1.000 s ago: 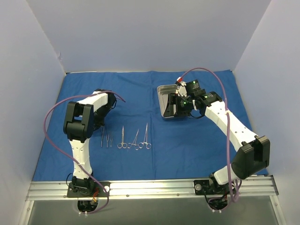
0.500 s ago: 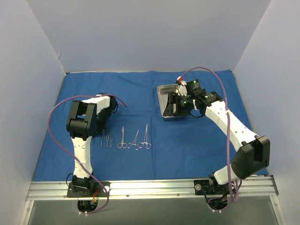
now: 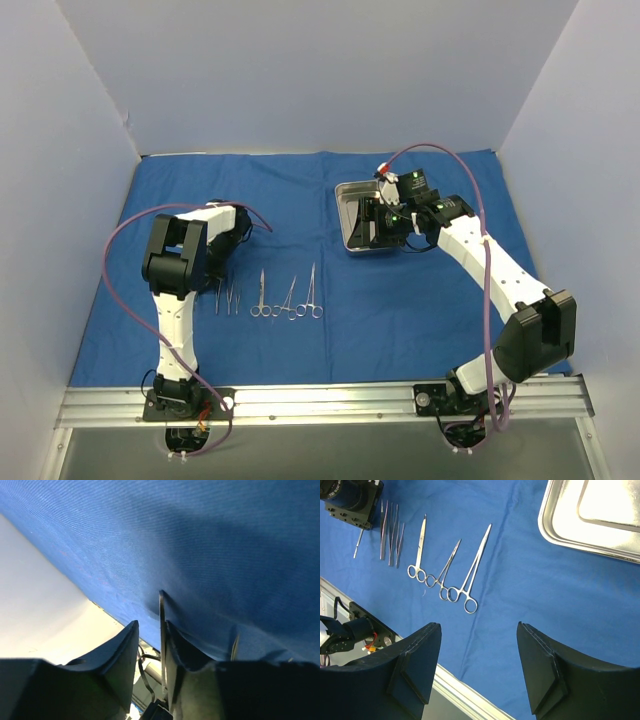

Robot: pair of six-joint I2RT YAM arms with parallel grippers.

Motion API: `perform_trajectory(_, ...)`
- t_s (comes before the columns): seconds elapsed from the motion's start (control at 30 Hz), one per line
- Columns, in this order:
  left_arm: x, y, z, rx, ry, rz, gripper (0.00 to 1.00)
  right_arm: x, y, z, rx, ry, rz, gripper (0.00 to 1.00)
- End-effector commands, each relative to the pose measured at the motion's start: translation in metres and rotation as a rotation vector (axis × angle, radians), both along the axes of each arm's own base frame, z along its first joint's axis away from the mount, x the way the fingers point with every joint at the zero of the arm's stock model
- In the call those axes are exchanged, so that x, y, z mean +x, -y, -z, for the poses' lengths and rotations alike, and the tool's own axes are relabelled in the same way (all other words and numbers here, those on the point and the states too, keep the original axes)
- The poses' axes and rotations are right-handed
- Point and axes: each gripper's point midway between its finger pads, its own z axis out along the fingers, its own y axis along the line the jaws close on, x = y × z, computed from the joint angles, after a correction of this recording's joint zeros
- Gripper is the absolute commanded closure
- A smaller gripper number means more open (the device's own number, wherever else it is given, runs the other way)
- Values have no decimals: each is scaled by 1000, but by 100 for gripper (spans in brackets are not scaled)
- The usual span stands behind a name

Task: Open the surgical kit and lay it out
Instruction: Place the medical item in the surgical kit.

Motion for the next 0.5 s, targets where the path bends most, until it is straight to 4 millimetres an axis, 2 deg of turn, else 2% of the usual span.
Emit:
perform_trajectory(0.0,1,19,12,-90,16,-21,62,2,-1,2,14,-9,2,38)
perform_trajectory(0.2,0,37,10,-194,16,-20,54,1,2,3,7,-8,6,38)
perform_trajectory(0.47,-4,43,7,-254,21,-15,46,2,1,3,11,-11,10,37)
